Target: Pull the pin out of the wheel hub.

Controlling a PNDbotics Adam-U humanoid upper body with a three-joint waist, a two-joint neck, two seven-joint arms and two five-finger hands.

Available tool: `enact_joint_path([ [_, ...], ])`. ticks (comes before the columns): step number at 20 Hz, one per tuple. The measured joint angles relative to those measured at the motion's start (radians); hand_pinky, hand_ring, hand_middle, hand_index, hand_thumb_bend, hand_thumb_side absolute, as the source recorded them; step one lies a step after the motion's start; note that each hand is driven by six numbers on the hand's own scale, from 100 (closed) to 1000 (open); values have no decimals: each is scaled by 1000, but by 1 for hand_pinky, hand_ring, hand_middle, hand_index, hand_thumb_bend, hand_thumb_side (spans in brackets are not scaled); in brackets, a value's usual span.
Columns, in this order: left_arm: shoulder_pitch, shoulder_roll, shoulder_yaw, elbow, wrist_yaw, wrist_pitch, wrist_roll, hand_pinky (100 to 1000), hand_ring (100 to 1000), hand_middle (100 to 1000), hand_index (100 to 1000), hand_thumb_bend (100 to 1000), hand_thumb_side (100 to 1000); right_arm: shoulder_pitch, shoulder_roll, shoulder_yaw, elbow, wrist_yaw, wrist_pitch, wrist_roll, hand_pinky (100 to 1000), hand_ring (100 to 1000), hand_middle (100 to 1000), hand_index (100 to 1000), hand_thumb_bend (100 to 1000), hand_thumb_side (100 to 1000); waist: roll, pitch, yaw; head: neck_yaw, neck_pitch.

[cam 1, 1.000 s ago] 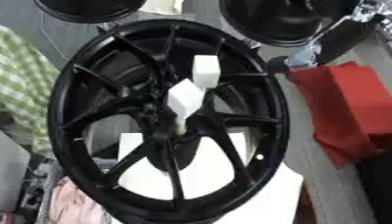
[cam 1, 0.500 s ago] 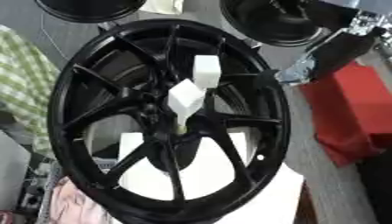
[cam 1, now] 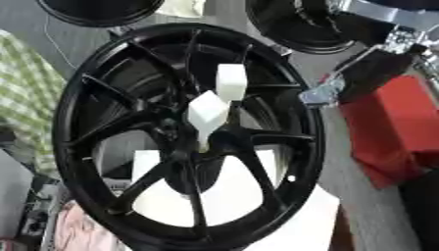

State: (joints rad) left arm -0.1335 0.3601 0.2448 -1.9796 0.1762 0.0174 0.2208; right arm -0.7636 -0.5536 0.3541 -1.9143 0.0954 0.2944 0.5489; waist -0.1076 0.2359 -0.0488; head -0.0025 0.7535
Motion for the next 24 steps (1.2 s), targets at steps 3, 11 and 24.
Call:
enact_joint_path([
  [3,0,0,0,0,0,0,0,709,648,532,665,100,769,0,5,5,1,0,2,-9,1000,916,763,867,566,208,0,5,7,-4,-2],
  [11,-4,-8,0,0,-1,3,-4,709,647,530,664,100,775,-8,24,20,36,37,-2,-25,1000,914,759,861,551,199,0,34,32,-25,-23],
  [24,-11,-17,0,0,-9,3,-12,710,640,530,664,100,780,-14,48,34,108,102,-32,-43,1000,904,754,854,535,191,-5,66,50,-63,-27],
])
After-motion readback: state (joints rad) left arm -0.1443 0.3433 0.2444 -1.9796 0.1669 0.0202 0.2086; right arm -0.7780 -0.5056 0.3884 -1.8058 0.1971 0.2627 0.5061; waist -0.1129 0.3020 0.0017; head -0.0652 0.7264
